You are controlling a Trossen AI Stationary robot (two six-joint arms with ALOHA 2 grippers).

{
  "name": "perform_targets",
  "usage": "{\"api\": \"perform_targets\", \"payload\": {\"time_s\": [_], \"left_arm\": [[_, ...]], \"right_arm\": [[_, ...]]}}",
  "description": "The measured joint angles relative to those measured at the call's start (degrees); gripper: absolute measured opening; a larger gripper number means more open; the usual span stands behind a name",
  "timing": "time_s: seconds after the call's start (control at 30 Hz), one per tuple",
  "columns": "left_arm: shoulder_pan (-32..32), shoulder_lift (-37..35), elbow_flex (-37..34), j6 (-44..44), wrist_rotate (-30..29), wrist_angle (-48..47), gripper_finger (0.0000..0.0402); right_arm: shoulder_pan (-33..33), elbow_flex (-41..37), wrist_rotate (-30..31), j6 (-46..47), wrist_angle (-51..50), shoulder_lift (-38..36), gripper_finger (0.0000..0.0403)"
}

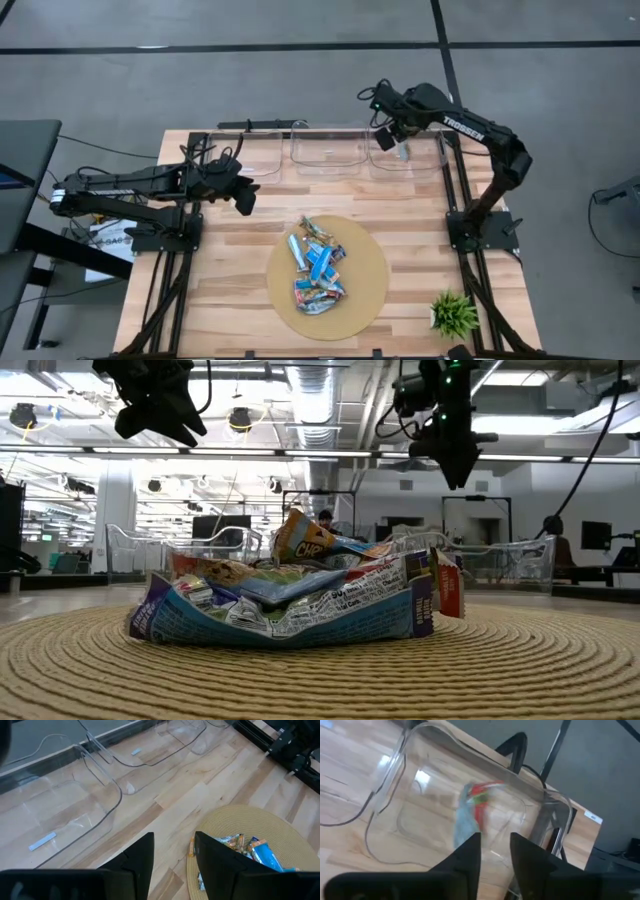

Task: Pick and place Granola Bars by type
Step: Put the red granola bar into the right transparent bin

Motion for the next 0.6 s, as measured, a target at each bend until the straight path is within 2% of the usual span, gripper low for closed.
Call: {"api": "perform_targets", "payload": {"time_s": [0.13, 0.27, 0.43, 0.6], "left_arm": [[0.0, 0.0, 0.0, 0.0, 0.0, 0.0, 0.0135], [0.0, 0.0, 0.0, 0.0, 0.0, 0.0, 0.0135], [0.0, 0.0, 0.0, 0.0, 0.0, 0.0, 0.0135], [0.0, 0.0, 0.0, 0.0, 1.0, 0.0, 0.0135]], "right_arm": [[0.0, 0.0, -0.3, 0.0, 0.0, 1.8, 0.0135], [1.1, 0.0, -4.9, -2.6, 1.8, 2.3, 0.0152], [5.8, 0.0, -13.2, -6.0, 5.3, 0.5, 0.0152], [13.7, 0.0, -18.3, -6.8, 5.1, -2.3, 0.0141]]}}
